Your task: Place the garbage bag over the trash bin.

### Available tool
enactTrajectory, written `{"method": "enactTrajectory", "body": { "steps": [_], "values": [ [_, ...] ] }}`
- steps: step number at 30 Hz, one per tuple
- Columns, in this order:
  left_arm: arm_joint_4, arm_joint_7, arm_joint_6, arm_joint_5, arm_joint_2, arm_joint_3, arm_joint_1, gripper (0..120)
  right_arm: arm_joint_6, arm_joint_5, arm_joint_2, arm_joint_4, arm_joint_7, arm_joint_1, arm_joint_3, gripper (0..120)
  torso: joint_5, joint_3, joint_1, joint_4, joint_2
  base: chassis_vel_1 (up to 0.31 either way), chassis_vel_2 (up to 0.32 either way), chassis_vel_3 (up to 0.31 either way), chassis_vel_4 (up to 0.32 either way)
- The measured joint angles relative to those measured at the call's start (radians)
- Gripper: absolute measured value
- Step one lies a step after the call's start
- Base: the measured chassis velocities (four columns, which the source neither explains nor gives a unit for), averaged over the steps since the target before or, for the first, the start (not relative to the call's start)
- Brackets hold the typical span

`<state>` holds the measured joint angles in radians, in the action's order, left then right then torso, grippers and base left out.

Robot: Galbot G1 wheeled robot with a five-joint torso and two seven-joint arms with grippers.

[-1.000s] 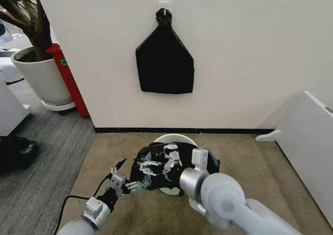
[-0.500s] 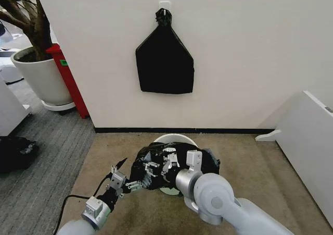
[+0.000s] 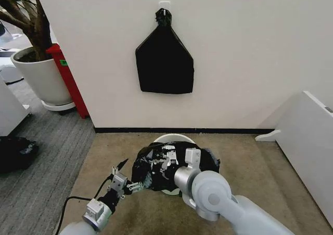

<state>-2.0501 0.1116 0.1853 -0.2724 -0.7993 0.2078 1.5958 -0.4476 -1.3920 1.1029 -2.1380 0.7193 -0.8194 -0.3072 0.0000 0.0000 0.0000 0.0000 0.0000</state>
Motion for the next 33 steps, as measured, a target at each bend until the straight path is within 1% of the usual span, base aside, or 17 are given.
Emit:
{"method": "enactTrajectory", "body": {
  "steps": [5, 10, 15, 18, 22, 23, 25, 26, 27, 28, 29, 30, 32, 33],
  "values": [
    [-0.008, -0.026, 0.032, 0.056, -0.005, -0.005, 0.018, 100, 0.015, 0.036, 0.033, 0.051, 0.005, 0.040, -0.017, 0, 0.0000, 0.000, 0.000, 0.0001, 0.000, 0.000, 0.000, 0.000, 0.000],
    [-0.017, -0.041, 0.053, 0.078, -0.006, -0.005, 0.028, 100, 0.029, 0.089, 0.046, 0.089, -0.004, 0.057, -0.024, 0, 0.0000, 0.000, 0.000, 0.0000, 0.000, 0.000, 0.000, 0.000, 0.000],
    [-0.023, -0.040, 0.055, 0.079, -0.006, -0.005, 0.027, 100, 0.031, 0.101, 0.055, 0.097, 0.006, 0.060, -0.027, 0, 0.0001, 0.000, 0.000, 0.0000, 0.000, 0.000, 0.000, 0.000, 0.000],
    [-0.026, -0.031, 0.054, 0.074, -0.009, -0.002, 0.026, 100, 0.019, 0.090, 0.052, 0.081, 0.020, 0.058, -0.027, 0, 0.0000, 0.000, 0.000, 0.0001, 0.000, 0.000, 0.000, 0.000, 0.000],
    [-0.040, 0.001, 0.046, 0.036, -0.020, 0.019, 0.024, 100, 0.013, 0.063, 0.007, 0.028, 0.026, 0.027, -0.011, 1, 0.0000, 0.000, 0.000, 0.0000, 0.000, 0.000, 0.000, 0.000, 0.000],
    [-0.047, 0.014, 0.039, 0.014, -0.023, 0.024, 0.024, 100, 0.012, 0.056, -0.011, 0.013, 0.026, 0.010, -0.002, 4, 0.0001, 0.000, 0.000, -0.0001, 0.000, 0.000, 0.000, 0.000, 0.000],
    [-0.049, 0.018, 0.036, 0.004, -0.024, 0.026, 0.024, 100, 0.012, 0.050, -0.020, 0.006, 0.027, 0.002, 0.002, 4, 0.0001, 0.000, 0.000, -0.0002, 0.000, 0.000, 0.000, 0.000, 0.000],
    [-0.057, 0.029, 0.026, -0.020, -0.027, 0.033, 0.024, 100, 0.010, 0.033, -0.038, -0.015, 0.034, -0.017, 0.014, 10, 0.0003, 0.000, 0.000, -0.0002, 0.000, 0.000, 0.000, 0.000, 0.000],
    [-0.061, 0.033, 0.023, -0.029, -0.028, 0.036, 0.024, 100, 0.008, 0.020, -0.047, -0.029, 0.042, -0.026, 0.021, 11, 0.0002, 0.000, 0.000, -0.0003, 0.000, 0.000, 0.000, 0.000, 0.000],
    [-0.065, 0.035, 0.019, -0.037, -0.029, 0.038, 0.024, 100, 0.007, 0.001, -0.057, -0.049, 0.056, -0.036, 0.030, 15, 0.0002, 0.000, 0.000, -0.0002, 0.000, 0.000, 0.000, 0.000, 0.000],
    [-0.068, 0.036, 0.016, -0.043, -0.030, 0.041, 0.024, 100, 0.006, -0.020, -0.067, -0.073, 0.076, -0.045, 0.040, 21, 0.0001, 0.000, 0.000, -0.0002, 0.000, 0.000, 0.000, 0.000, 0.000],
    [-0.071, 0.036, 0.014, -0.047, -0.031, 0.042, 0.024, 100, 0.006, -0.028, -0.070, -0.084, 0.086, -0.049, 0.044, 22, 0.0001, 0.000, 0.000, -0.0002, 0.000, 0.000, 0.000, 0.000, 0.000],
    [-0.080, 0.038, 0.009, -0.057, -0.031, 0.048, 0.027, 100, 0.007, -0.051, -0.086, -0.128, 0.113, -0.058, 0.057, 32, 0.0001, 0.000, 0.000, -0.0001, 0.000, 0.000, 0.000, 0.000, 0.000],
    [-0.080, 0.038, 0.009, -0.057, -0.031, 0.048, 0.027, 100, 0.007, -0.051, -0.086, -0.128, 0.113, -0.058, 0.057, 32, 0.0001, 0.000, 0.000, -0.0001, 0.000, 0.000, 0.000, 0.000, 0.000]
  ]
}}
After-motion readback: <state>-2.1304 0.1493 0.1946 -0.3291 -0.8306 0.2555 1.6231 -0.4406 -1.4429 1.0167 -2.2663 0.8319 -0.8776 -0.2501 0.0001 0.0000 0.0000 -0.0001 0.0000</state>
